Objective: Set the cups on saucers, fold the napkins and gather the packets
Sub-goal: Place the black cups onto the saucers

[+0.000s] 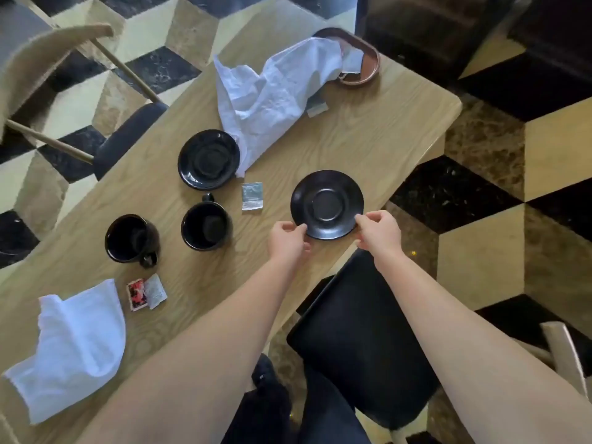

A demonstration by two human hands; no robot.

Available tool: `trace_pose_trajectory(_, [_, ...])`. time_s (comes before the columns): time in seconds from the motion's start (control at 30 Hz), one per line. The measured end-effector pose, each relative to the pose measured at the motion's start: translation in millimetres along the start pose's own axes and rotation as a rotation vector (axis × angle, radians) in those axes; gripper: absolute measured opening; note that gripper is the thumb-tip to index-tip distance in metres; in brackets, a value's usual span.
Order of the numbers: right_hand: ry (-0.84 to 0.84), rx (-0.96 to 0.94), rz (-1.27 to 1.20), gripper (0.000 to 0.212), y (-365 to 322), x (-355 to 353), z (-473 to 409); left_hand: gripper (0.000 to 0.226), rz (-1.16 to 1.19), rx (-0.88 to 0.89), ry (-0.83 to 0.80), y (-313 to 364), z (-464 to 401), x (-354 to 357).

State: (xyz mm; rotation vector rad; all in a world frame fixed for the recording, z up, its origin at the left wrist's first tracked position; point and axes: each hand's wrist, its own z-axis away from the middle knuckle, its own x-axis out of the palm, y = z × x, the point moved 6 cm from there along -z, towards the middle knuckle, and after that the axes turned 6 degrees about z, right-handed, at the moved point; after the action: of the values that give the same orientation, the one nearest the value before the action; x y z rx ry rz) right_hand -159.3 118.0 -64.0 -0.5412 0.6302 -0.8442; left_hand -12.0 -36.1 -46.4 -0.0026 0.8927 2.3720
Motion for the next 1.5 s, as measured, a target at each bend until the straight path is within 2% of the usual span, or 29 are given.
trace_pose_trajectory(0.1, [0.051,-0.054,0.067,0.021,-8.8,-9.8,-12.8,0.020,-0.066,0.104,0.060,13.2,-10.8,4.7])
trace_pose_trajectory(0.2, [0.027,-0.108,0.100,0.018,-15.9,-11.6,-20.6,0.013,-0.042,0.103,0.078,14.8,-18.6,4.8])
trace_pose_trajectory(0.33, [-0.009,-0.177,0.199,0.015,-23.8,-11.1,-14.8,0.018,0.065,0.099,0.065,13.8,-12.5,-2.5])
trace_pose_trajectory(0.57, [-0.083,-0.252,0.179,0.014,-14.5,5.6,29.8,0.028,0.213,0.064,0.063,-11.5,20.2,-48.3])
trace_pose_trajectory(0.83, [-0.217,-0.185,0.224,0.014,22.2,53.4,76.7,0.026,0.267,-0.022,0.118,-62.7,41.0,-117.7])
trace_pose_trajectory(1.03, [-0.248,-0.140,0.289,0.012,38.7,82.4,93.2,0.024,0.242,-0.054,0.157,-82.1,40.8,-153.0])
trace_pose_trajectory(1.5, [-0.244,-0.086,0.299,0.014,58.0,91.0,101.8,0.032,0.278,-0.085,0.097,-105.9,31.0,-166.3])
